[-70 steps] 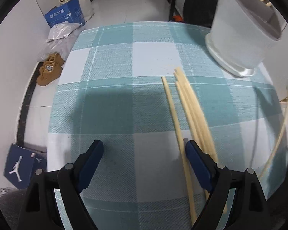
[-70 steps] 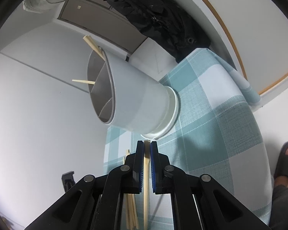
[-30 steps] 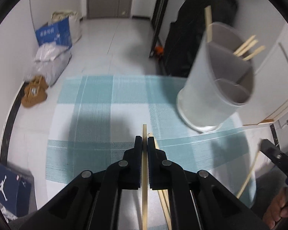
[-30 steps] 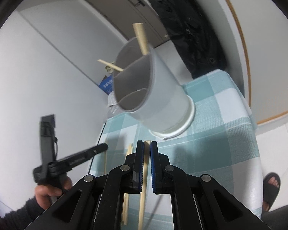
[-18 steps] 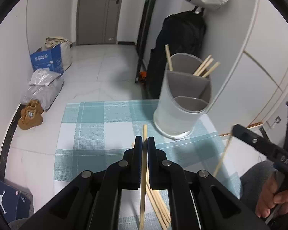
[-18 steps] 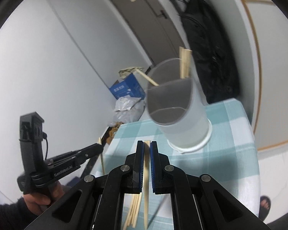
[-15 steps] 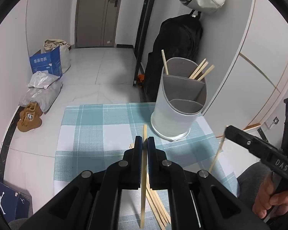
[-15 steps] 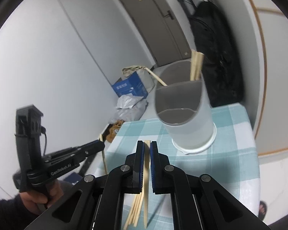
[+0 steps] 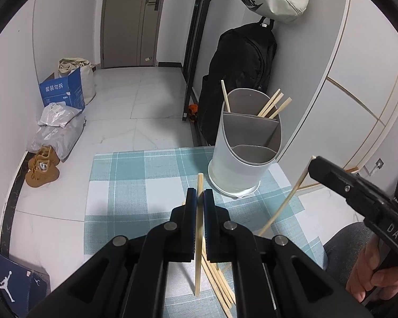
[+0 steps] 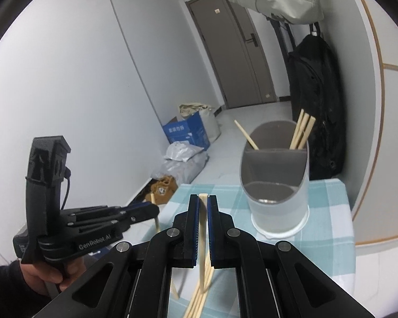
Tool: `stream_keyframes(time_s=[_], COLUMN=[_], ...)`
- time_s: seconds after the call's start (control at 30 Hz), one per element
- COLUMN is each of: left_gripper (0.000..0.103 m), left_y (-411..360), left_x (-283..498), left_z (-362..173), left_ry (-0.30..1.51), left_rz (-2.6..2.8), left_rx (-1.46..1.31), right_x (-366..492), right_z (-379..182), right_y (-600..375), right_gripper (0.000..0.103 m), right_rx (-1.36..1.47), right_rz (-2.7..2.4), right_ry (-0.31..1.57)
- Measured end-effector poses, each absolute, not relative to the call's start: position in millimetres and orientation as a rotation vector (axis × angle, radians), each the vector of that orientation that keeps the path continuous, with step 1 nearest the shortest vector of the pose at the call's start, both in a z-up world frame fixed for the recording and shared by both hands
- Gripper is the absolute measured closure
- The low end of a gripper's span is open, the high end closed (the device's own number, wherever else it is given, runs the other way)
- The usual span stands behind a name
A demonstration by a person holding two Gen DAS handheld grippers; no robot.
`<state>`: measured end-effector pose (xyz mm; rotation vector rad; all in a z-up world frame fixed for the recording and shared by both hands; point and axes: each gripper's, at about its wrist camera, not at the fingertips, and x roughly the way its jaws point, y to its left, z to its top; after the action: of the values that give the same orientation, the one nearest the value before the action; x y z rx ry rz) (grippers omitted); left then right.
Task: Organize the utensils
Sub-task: 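Lift both held chopsticks and carry them over the white utensil holder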
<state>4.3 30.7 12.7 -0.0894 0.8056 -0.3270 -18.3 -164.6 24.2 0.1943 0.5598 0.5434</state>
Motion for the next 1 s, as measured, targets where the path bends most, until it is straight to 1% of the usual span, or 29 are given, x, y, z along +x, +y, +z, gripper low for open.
stream_keyframes(time_s=[0.67,1.0], left_gripper=[0.102,0.102], left_y=[11,-5], left_x=[29,57], left_z=[34,81], left_ry=[0.828,0.789], left_rz=[-0.373,-0.404], left_rx=[-0.074,-0.055], right_x=[8,38], right_z=[40,74], right_y=[-185,-202], right_gripper=[0.098,0.098], right_rx=[0.237,0.236], right_rz=[0.522,0.491], right_ry=[0.575,0.566])
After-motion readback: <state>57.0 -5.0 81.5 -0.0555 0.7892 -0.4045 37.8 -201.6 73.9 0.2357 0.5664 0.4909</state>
